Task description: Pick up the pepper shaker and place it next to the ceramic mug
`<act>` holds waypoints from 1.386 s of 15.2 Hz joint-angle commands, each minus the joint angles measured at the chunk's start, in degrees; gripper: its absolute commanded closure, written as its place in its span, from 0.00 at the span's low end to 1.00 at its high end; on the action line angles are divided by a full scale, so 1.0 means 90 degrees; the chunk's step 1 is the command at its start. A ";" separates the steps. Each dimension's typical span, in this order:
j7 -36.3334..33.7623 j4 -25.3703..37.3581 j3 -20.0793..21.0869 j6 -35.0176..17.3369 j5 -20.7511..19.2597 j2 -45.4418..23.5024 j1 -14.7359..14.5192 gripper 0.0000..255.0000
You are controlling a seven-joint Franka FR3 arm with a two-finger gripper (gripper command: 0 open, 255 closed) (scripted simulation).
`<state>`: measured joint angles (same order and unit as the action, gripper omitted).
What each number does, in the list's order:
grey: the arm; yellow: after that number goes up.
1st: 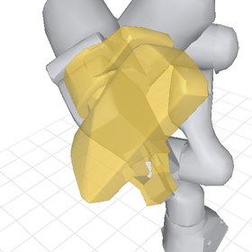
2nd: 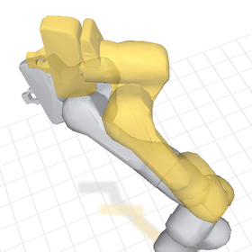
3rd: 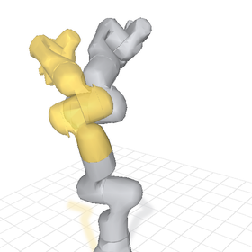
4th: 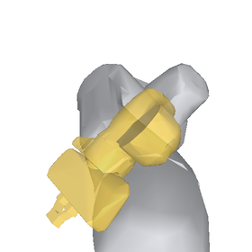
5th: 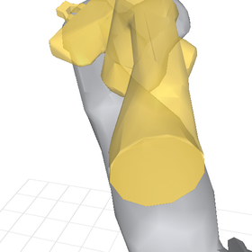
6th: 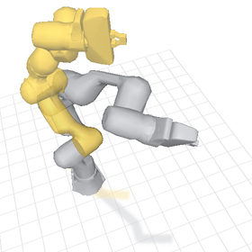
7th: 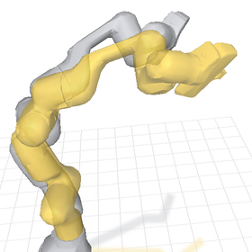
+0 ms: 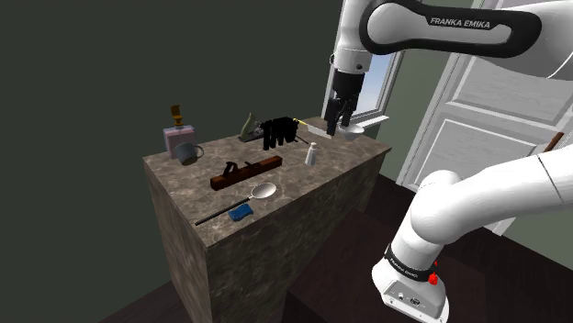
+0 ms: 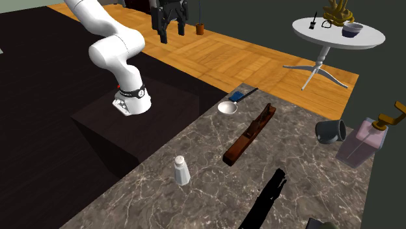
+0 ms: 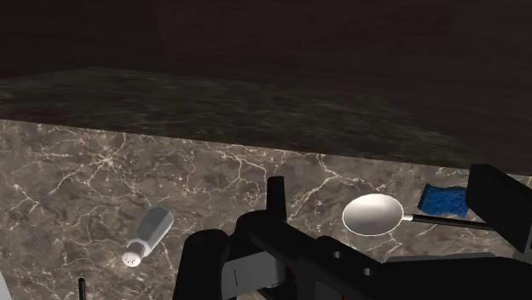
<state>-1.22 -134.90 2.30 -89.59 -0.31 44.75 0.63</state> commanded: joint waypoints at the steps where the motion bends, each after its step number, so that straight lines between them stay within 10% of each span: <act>1: 0.0000 0.0000 0.0000 0.0000 0.0000 0.0000 0.0000 0.00; 21: 0.1119 0.0325 -0.1370 -0.3348 -0.0905 -0.3321 0.0812 0.00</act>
<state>8.26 -132.67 -9.43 -118.53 -8.31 16.45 7.61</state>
